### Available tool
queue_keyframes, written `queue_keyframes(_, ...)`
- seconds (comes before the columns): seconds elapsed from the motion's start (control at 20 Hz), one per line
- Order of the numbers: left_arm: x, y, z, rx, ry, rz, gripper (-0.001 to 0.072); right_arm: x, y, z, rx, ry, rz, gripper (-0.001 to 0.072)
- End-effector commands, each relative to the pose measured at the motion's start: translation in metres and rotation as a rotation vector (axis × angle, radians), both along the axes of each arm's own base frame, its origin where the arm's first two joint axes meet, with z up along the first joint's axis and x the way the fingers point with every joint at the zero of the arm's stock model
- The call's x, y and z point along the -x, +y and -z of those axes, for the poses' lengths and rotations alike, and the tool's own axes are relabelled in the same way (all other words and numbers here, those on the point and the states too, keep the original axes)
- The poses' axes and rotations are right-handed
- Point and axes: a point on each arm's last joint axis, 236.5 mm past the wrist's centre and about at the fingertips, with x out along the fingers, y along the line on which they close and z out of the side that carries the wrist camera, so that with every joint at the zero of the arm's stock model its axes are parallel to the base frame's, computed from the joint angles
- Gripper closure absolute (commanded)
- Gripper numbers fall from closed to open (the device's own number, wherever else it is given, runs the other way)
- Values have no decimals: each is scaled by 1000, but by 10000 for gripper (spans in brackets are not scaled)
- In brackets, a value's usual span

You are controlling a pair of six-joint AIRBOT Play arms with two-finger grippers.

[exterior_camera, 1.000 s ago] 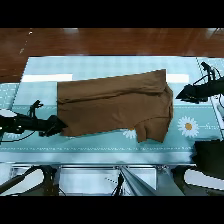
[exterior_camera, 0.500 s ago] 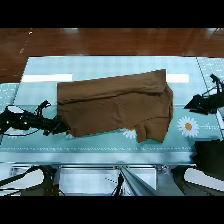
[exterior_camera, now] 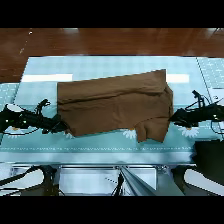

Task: Fold the shirts.

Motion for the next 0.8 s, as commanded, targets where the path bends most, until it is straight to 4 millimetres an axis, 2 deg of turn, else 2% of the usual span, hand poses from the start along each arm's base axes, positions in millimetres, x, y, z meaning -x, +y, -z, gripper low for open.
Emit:
queue_keyframes(0.0, -12, -5, -5, 27, -42, -21, 687, -18, 17, 15, 80, -35, 7, 240)
queue_keyframes(0.15, -21, -2, -9, 19, -68, -23, 687, -8, 26, 26, 123, 9, -65, 379)
queue_keyframes(0.25, -30, 1, -14, 13, -91, -21, 687, -4, 24, 24, 131, 22, -87, 682)
queue_keyframes(0.3, -35, 2, -19, 13, -105, -16, 687, -7, 23, 18, 132, 11, -91, 687)
queue_keyframes(0.4, -50, 6, -35, 5, -157, -6, 688, -31, 17, -14, 156, -99, -108, 688)
queue_keyframes(0.45, -63, 7, -51, 1, -213, -2, 688, -52, 13, -40, 179, -198, -115, 689)
queue_keyframes(0.55, -94, 9, -96, -5, -374, -3, 688, -101, 9, -100, 202, -408, -47, 690)
queue_keyframes(0.65, -121, 5, -139, 9, -503, -29, 688, -142, 21, -153, 131, -559, 23, 690)
queue_keyframes(0.75, -146, 3, -152, -21, -588, -43, 688, -179, 24, -176, 101, -653, 73, 690)
